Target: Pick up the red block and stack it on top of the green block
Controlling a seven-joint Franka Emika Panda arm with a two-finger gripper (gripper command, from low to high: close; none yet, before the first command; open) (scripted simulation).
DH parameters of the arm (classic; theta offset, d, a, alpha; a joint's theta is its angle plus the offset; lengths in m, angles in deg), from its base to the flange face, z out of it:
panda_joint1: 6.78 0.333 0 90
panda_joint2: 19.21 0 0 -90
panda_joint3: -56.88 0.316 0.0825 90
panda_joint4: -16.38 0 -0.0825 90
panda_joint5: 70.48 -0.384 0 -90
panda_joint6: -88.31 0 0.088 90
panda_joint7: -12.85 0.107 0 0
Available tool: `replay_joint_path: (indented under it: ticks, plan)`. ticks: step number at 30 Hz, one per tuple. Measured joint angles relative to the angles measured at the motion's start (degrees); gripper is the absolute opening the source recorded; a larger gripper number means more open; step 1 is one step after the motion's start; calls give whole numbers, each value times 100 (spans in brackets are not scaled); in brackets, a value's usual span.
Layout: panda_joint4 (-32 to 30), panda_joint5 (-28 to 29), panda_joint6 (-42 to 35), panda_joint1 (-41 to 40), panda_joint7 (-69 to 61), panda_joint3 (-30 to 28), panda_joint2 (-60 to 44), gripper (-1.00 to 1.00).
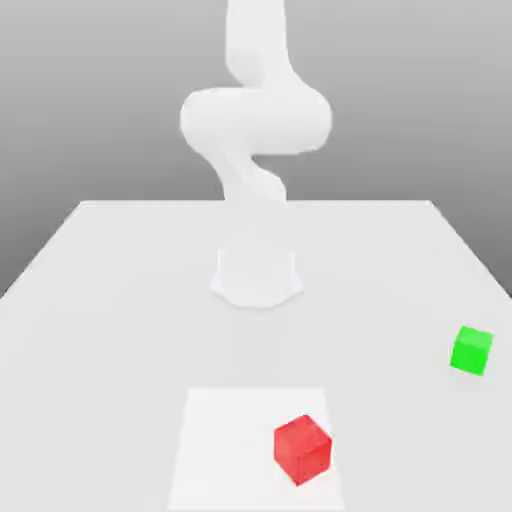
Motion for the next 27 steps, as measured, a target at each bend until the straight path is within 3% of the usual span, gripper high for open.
replay_joint_path:
  ticks: [14,22,27]
  plan:
    - [-947,-316,1350,714,-1700,-269,-2950,0]
    - [-1484,-117,2119,890,-2389,-218,-4595,0]
    - [-1423,-172,2923,839,-2534,-139,-5627,0]
